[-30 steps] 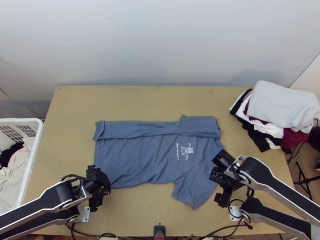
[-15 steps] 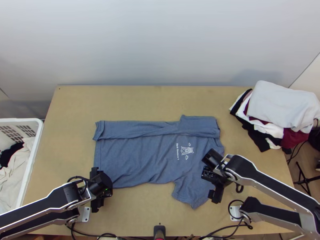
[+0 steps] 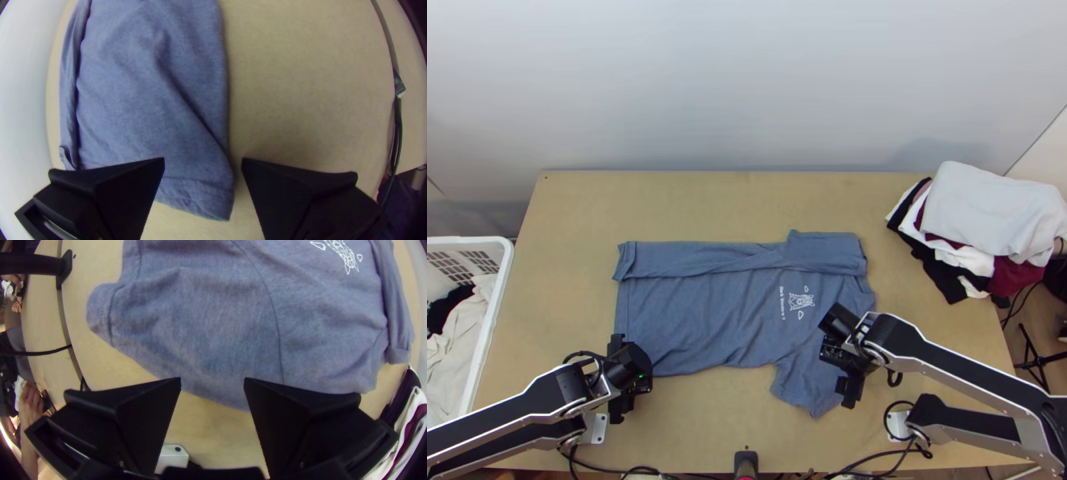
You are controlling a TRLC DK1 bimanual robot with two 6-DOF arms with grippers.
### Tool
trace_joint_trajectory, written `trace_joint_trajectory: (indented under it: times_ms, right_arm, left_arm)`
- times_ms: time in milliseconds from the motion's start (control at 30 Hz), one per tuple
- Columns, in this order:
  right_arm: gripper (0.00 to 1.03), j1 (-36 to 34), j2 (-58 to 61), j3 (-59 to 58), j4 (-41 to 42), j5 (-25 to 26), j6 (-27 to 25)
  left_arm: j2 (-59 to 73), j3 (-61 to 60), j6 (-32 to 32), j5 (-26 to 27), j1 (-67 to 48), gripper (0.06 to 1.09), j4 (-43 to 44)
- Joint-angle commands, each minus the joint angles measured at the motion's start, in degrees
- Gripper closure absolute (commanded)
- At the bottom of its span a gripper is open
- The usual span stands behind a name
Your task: Fold the t-shirt
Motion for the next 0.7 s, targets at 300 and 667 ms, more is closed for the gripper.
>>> trace_joint_trajectory:
  times_ms: [300,667]
  right_arm:
    - [0.72,5.07,2.16,-3.73,4.01,-1.21,0.9]
    - [0.86,5.95,4.71,-4.52,8.22,-1.13,1.07]
  left_arm:
    - [2.29,-0.67,0.36,0.19,1.83,0.22,1.42]
    - [2.46,-1.11,0.97,0.63,2.0,0.22,1.59]
